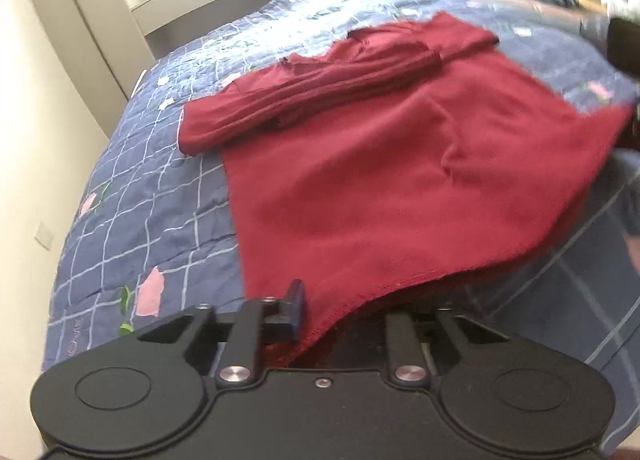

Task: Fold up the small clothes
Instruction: 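Grasp the sweater hem with the left gripper while the right gripper grasps it too, then lift the hem with both grippers and fold it over toward the collar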

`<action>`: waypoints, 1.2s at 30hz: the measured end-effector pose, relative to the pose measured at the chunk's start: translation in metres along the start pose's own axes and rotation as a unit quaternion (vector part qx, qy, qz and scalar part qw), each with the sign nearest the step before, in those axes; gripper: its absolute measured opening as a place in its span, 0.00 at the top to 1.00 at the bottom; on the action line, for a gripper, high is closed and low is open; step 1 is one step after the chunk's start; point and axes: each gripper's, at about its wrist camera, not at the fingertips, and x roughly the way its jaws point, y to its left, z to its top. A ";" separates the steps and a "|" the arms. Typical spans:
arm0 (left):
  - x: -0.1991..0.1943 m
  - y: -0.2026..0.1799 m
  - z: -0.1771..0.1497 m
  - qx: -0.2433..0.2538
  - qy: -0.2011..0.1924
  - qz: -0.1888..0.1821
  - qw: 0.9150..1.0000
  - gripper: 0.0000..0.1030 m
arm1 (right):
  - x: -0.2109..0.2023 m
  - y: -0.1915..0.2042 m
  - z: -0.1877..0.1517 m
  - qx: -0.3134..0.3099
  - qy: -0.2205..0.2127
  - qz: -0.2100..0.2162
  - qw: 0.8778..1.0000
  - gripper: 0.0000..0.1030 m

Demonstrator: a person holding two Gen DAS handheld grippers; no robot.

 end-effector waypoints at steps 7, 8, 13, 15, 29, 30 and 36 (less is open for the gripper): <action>-0.008 -0.001 0.011 -0.027 -0.029 0.015 0.999 0.96 | -0.010 0.013 -0.013 -0.056 0.000 -0.011 0.998 0.94; -0.011 0.001 0.011 -0.031 -0.032 0.015 0.999 0.96 | -0.015 0.015 -0.014 -0.061 -0.006 -0.013 0.998 0.95; -0.028 0.007 0.007 -0.051 -0.051 0.024 0.997 0.96 | -0.038 0.020 -0.015 -0.069 -0.027 -0.021 0.997 0.95; -0.037 0.008 0.006 -0.059 -0.056 0.021 0.996 0.96 | -0.047 0.022 -0.016 -0.070 -0.032 -0.026 0.997 0.95; -0.144 0.020 -0.021 -0.135 0.003 -0.060 0.989 0.96 | -0.156 0.053 -0.051 -0.048 0.030 0.015 0.998 0.95; -0.153 0.020 -0.026 -0.140 0.015 -0.068 0.988 0.96 | -0.163 0.055 -0.054 -0.039 0.035 0.019 0.998 0.95; -0.180 0.019 -0.042 -0.181 0.049 -0.083 0.979 0.96 | -0.173 0.051 -0.048 -0.005 0.032 0.019 0.999 0.95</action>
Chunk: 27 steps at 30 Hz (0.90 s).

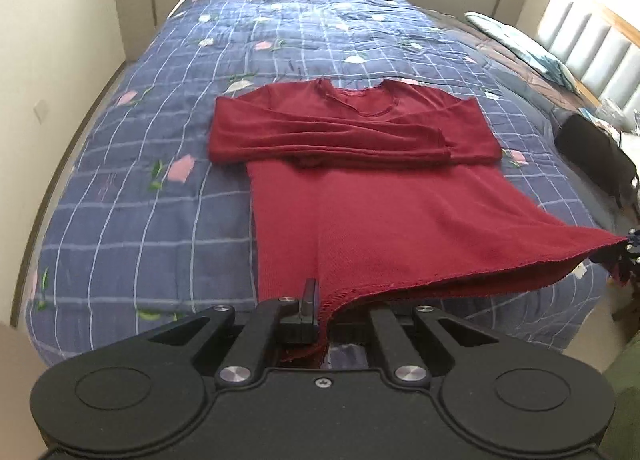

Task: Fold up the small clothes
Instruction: 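Lift the hem with both grippers and fold it over toward the collar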

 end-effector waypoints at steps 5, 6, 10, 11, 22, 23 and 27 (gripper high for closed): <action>0.017 0.009 0.029 -0.062 -0.012 -0.003 0.998 0.96 | 0.021 -0.015 0.028 -0.020 -0.037 -0.017 0.999 0.94; 0.024 0.009 0.038 -0.064 -0.016 0.000 0.998 0.96 | 0.029 -0.019 0.037 -0.029 -0.045 -0.018 0.998 0.94; 0.057 0.009 0.082 -0.050 -0.031 0.016 0.998 0.95 | 0.067 -0.037 0.076 -0.057 -0.075 -0.029 0.995 0.94; 0.066 0.010 0.095 -0.050 -0.034 0.016 0.998 0.95 | 0.074 -0.042 0.086 -0.061 -0.082 -0.032 0.994 0.94; 0.164 0.024 0.228 -0.074 -0.066 0.039 0.994 0.95 | 0.177 -0.118 0.198 -0.102 -0.153 -0.037 0.982 0.94; 0.173 0.024 0.236 -0.070 -0.064 0.045 0.994 0.95 | 0.188 -0.124 0.208 -0.101 -0.152 -0.032 0.983 0.94; 0.211 0.032 0.263 -0.083 -0.036 0.059 0.994 0.95 | 0.224 -0.137 0.230 -0.099 -0.139 -0.012 0.985 0.94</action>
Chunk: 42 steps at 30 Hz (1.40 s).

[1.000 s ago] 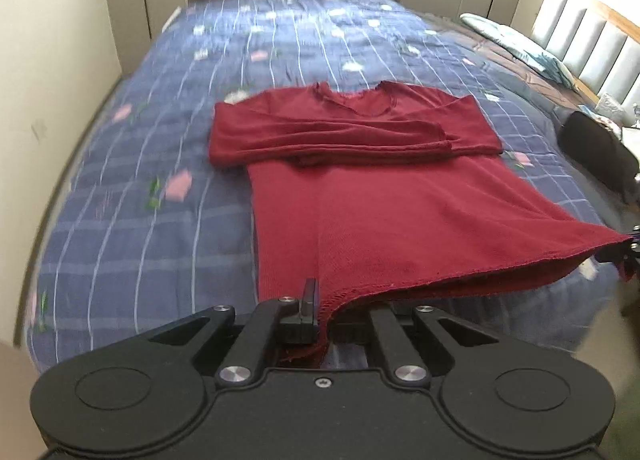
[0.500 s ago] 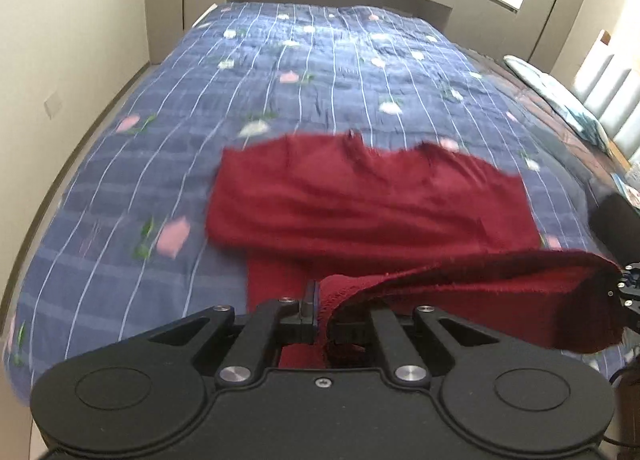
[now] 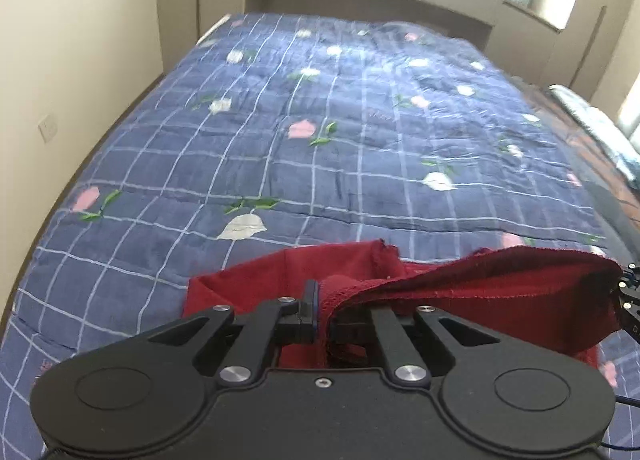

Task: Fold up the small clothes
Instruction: 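Lift the hem with both grippers and fold it over toward the collar, then open both grippers to release the folded hem on the sweater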

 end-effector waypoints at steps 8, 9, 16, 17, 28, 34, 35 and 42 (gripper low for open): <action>0.072 0.011 0.018 -0.037 0.065 0.011 0.997 0.95 | 0.061 -0.017 -0.005 0.002 0.039 0.023 0.999 0.93; 0.079 0.012 0.019 -0.041 0.072 0.011 0.997 0.95 | 0.065 -0.017 -0.007 0.004 0.044 0.024 0.999 0.94; 0.111 0.013 0.023 -0.056 0.109 0.028 0.992 0.84 | 0.083 -0.026 -0.009 0.027 0.066 0.030 0.997 0.71; 0.114 0.013 0.023 -0.057 0.116 0.035 0.991 0.81 | 0.085 -0.028 -0.008 0.034 0.069 0.029 0.997 0.61; 0.109 0.020 0.034 -0.042 0.111 0.077 0.990 0.09 | 0.068 -0.048 0.000 0.121 0.038 0.087 0.988 0.09; 0.095 0.016 0.030 -0.027 0.085 0.079 0.993 0.05 | 0.059 -0.019 -0.012 0.056 0.057 0.118 0.990 0.04; 0.093 0.015 0.030 -0.027 0.081 0.076 0.993 0.05 | 0.059 -0.013 -0.017 0.036 0.066 0.112 0.991 0.04; 0.079 0.019 0.038 -0.041 0.064 0.055 0.996 0.03 | 0.066 -0.010 -0.033 -0.009 0.087 -0.017 0.996 0.03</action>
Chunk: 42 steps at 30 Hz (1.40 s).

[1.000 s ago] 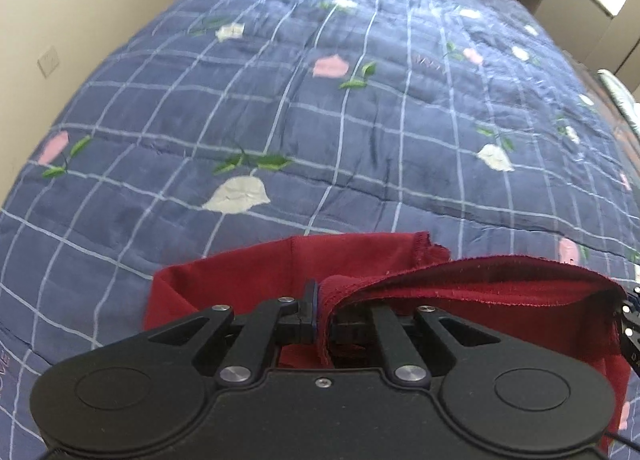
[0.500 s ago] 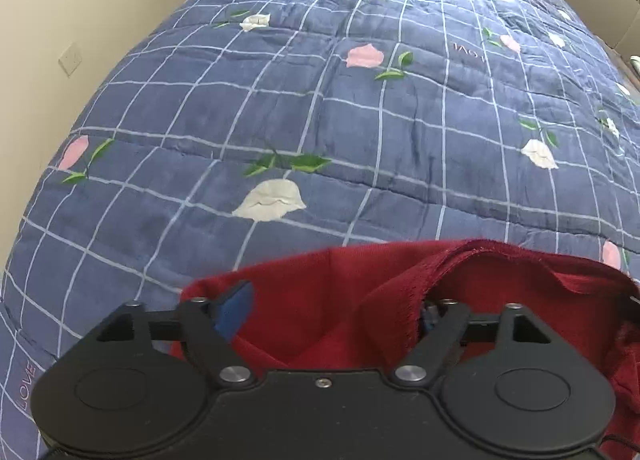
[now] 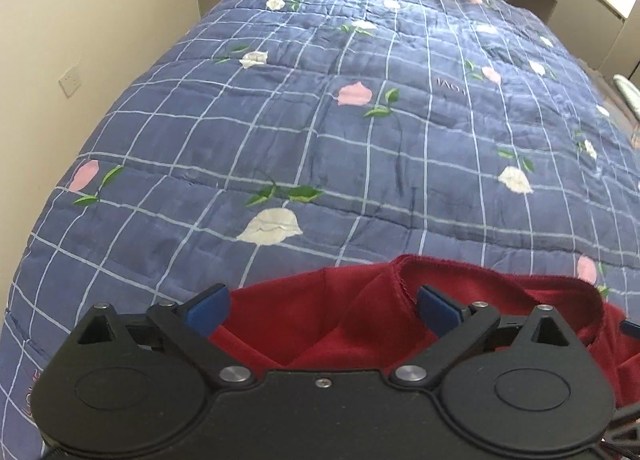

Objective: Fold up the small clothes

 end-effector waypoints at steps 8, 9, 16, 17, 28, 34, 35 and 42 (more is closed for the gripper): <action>-0.009 0.019 0.012 -0.029 -0.014 0.009 0.999 0.03 | -0.010 -0.057 0.005 0.109 -0.032 -0.110 0.987 0.02; -0.010 0.020 0.013 -0.030 -0.016 0.013 0.999 0.03 | -0.012 -0.059 0.004 0.115 -0.035 -0.112 0.986 0.02; -0.004 0.020 0.002 -0.012 -0.031 0.039 0.999 0.01 | -0.005 -0.038 0.001 0.081 -0.025 -0.066 0.994 0.00; 0.002 0.017 -0.003 -0.001 -0.025 0.047 0.999 0.01 | 0.000 -0.035 0.001 0.076 -0.017 -0.064 0.995 0.00; 0.044 0.045 -0.030 -0.060 0.058 0.136 0.987 0.01 | 0.029 -0.071 0.010 0.175 0.000 -0.088 0.981 0.00; 0.029 0.053 -0.032 -0.083 0.043 0.128 0.987 0.01 | 0.014 -0.074 0.013 0.218 -0.001 -0.084 0.972 0.00; 0.025 0.052 -0.033 -0.084 0.038 0.128 0.987 0.01 | 0.011 -0.072 0.013 0.218 -0.003 -0.085 0.972 0.00; -0.001 0.070 -0.049 -0.086 0.014 0.152 0.984 0.01 | -0.018 -0.043 0.014 0.230 -0.005 -0.083 0.970 0.00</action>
